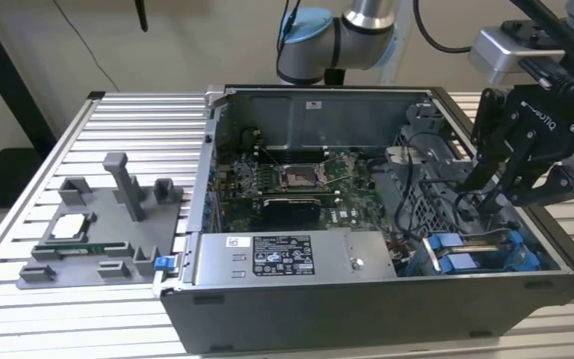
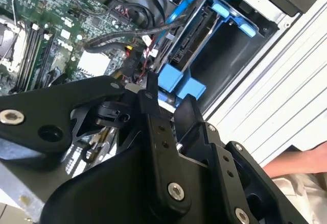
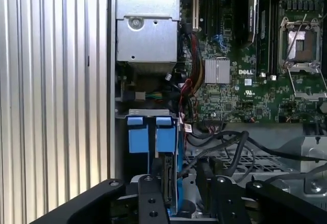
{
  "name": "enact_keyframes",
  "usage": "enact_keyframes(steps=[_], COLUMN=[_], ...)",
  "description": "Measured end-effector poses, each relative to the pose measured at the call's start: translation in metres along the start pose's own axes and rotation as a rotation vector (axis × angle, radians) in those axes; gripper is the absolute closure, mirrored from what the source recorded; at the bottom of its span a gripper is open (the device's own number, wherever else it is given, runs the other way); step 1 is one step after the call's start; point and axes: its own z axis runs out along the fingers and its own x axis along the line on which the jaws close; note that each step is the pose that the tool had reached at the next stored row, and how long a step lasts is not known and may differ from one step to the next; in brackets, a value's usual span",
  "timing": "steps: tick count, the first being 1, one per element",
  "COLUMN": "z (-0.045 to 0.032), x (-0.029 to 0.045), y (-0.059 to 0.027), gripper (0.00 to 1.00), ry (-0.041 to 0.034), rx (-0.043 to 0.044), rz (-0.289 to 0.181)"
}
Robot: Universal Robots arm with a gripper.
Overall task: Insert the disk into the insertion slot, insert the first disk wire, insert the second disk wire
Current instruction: 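Insert the disk into the insertion slot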
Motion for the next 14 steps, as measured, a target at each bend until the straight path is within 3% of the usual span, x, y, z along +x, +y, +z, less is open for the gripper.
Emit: enact_keyframes(steps=[4,9,14], z=[0.0015,0.0071,0.0093], x=[-0.0076,-0.0155,-0.0172], y=[0.0002,0.0001,0.0], gripper=[0.0,0.0,0.0], ry=[-0.0205,-0.0252,-0.0372], rx=[-0.0001,0.0057,0.0153], rz=[-0.001,-0.006,-0.018])
